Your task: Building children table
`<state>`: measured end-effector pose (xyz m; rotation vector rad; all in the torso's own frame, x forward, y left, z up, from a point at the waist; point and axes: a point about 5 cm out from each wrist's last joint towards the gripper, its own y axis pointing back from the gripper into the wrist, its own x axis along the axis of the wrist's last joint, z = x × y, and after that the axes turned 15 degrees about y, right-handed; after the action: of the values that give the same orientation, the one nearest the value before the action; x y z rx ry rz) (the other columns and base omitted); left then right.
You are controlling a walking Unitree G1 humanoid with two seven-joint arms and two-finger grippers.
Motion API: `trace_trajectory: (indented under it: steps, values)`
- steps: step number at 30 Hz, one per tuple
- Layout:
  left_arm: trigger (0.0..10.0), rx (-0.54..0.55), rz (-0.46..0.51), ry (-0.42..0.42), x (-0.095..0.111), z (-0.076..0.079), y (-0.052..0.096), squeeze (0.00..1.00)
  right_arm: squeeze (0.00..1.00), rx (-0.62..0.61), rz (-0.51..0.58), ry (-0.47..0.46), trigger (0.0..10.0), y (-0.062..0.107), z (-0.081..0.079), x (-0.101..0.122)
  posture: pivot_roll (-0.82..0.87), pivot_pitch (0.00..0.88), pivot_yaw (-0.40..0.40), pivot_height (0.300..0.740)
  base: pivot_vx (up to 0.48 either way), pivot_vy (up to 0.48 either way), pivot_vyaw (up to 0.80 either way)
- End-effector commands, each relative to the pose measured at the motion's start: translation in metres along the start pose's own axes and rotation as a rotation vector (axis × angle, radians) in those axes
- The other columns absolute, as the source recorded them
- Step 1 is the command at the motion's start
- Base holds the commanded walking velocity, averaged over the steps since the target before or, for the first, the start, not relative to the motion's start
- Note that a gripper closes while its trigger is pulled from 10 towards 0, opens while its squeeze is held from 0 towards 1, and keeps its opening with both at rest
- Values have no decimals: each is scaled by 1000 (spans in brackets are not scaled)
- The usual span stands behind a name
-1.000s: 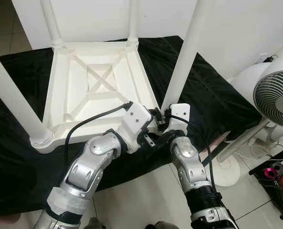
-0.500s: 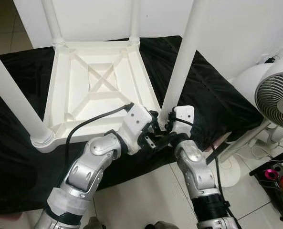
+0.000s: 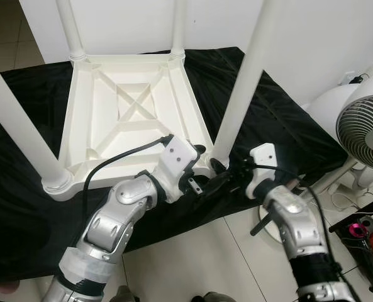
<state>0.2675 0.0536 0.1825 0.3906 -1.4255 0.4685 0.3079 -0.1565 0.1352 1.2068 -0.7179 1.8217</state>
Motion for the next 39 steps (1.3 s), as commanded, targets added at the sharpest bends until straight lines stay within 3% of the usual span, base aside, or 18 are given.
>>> trace_trajectory:
  steps: [1,5,19,21,22,23,36,37,39]
  values:
    - [10000,-71,-72,-5,-10,6,5,0,0,82,-11,-9,10000,-1,3,-6,-80,39,-38,740,0,0,0]
    - [10000,-122,-127,-11,-20,13,11,0,0,158,-5,9,10000,-7,6,-6,-80,40,-34,740,0,0,0]
    - [10000,-109,-142,-12,-23,14,14,0,0,209,-6,46,10000,-34,16,-2,-61,43,-32,740,0,0,0]
    - [10000,-105,-142,-12,-23,14,14,0,0,233,-4,47,3608,-39,18,-2,-57,42,-35,740,0,0,0]
    - [10000,-105,-142,-12,-23,14,14,0,0,233,-4,47,3608,-39,18,-2,-57,42,-35,740,0,0,0]
    - [10000,-104,-141,-12,-23,14,14,0,0,239,-4,54,0,-40,19,-2,-50,43,-44,740,0,0,0]
    - [10000,-98,-138,-7,-24,17,14,0,0,264,-3,67,0,-35,20,-8,-55,49,-53,740,0,0,0]
    - [10000,-98,-137,-7,-23,17,14,0,0,247,-5,68,10000,-36,18,-8,-57,49,-53,740,0,0,0]
    - [10000,-96,-136,-8,-23,16,14,0,0,210,-14,69,10000,-38,15,-9,-57,51,-53,740,0,0,0]
